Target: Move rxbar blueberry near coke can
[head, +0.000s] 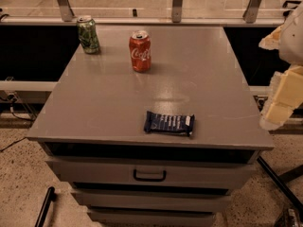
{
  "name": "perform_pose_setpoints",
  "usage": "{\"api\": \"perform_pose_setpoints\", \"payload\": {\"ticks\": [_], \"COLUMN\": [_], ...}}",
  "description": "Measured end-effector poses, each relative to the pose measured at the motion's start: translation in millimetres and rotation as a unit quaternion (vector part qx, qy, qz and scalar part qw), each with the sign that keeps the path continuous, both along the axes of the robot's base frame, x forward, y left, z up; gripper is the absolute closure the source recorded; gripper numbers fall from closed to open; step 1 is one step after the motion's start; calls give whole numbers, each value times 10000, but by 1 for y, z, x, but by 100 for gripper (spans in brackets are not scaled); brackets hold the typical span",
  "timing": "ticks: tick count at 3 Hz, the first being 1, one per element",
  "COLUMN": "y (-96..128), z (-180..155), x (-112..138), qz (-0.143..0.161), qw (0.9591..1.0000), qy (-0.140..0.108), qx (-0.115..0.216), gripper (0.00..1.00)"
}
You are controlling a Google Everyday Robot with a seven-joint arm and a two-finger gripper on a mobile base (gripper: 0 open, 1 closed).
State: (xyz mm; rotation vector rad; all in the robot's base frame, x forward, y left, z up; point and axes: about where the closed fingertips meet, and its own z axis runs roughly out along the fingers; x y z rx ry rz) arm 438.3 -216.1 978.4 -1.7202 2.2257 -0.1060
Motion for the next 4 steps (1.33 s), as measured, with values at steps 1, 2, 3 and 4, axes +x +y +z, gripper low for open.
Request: {"api": "perform_pose_setpoints", "payload": {"ticks": [1, 2, 3, 4], "y": [1, 7, 19, 38], "z": [1, -11, -39, -67], "x": [0, 5, 10, 15], "qz": [-3, 55, 82, 202], "qw": [10000, 9997, 9983, 9935], "qy": [-52, -62, 140, 233], "qx": [14, 233, 563, 1097], "gripper": [0, 0, 0, 0]}}
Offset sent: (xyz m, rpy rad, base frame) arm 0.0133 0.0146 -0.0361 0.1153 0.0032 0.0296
